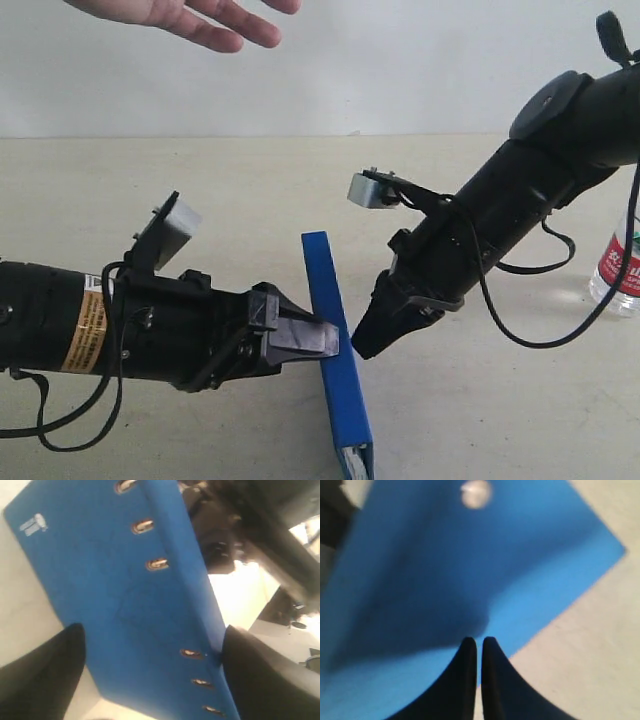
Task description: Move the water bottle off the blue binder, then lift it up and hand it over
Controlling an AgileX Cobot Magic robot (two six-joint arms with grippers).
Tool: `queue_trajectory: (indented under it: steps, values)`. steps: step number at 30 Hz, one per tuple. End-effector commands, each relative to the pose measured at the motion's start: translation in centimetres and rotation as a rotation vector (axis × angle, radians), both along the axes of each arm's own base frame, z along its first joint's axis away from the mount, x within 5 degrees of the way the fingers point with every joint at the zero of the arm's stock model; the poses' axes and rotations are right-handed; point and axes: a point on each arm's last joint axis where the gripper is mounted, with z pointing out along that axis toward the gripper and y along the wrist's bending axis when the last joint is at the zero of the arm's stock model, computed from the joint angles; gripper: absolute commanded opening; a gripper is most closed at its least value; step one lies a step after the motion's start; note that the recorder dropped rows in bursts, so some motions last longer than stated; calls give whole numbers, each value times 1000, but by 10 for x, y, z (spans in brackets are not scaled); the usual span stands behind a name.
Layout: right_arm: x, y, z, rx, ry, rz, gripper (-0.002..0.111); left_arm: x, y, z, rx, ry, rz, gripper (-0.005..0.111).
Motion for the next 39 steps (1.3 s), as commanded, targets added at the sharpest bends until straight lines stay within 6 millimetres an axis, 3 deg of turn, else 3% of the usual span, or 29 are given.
queue_trajectory:
  steps: [1,7,19,30,35,39]
  values:
    - [-5,6,13,121,5,55,0,-4,9,-16,162,10,-24,68]
    - [-7,9,18,199,-16,100,0,-4,8,-14,150,20,-14,68]
    - [-6,10,19,213,-19,96,0,-7,8,32,61,-142,-15,68]
    - [-6,10,19,221,-26,99,0,-4,11,26,110,-111,26,67]
    - [-6,10,19,221,-26,99,0,-4,15,22,159,-95,40,53]
    - [-6,10,19,221,-26,99,0,-2,16,22,169,-98,57,49]
